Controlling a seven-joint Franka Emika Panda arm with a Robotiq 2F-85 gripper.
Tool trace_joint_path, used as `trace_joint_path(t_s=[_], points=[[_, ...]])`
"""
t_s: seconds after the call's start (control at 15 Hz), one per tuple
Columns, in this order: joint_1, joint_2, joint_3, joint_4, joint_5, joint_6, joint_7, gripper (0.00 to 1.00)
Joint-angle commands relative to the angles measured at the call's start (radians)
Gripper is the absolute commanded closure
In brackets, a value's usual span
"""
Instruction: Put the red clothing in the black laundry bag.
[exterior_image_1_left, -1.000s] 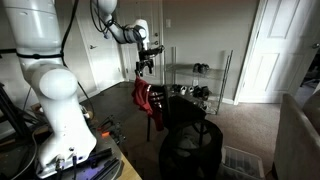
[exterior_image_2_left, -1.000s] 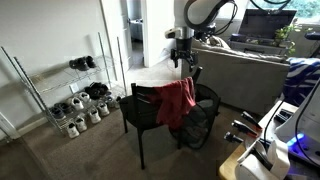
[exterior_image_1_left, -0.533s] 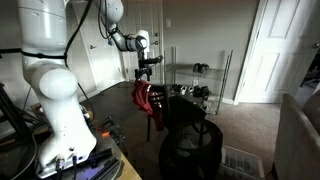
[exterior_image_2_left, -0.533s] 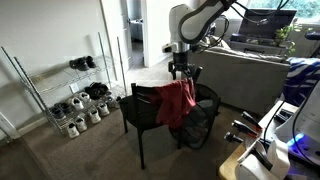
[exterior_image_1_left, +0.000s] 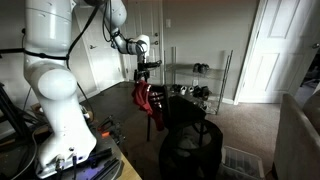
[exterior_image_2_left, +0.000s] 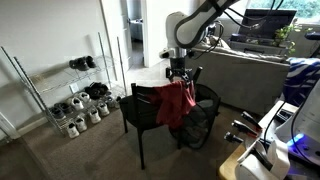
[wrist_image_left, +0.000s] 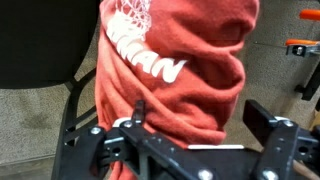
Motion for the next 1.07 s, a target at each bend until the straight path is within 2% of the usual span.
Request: trace_joint_path(t_s=[0.0, 0.33, 0.73, 1.0], points=[[-0.024, -0.046, 0.023, -0.042, 0.038, -0.015, -0.047, 0.00], [-0.026, -0.084, 0.031, -0.102, 0.046, 0.065, -0.044, 0.00], [-0.018, -0.204, 0.046, -0.277, 0.080, 0.215, -0.035, 0.00], [-0.006, -0.257, 0.043, -0.331, 0.093, 0.286, -0.038, 0.00]])
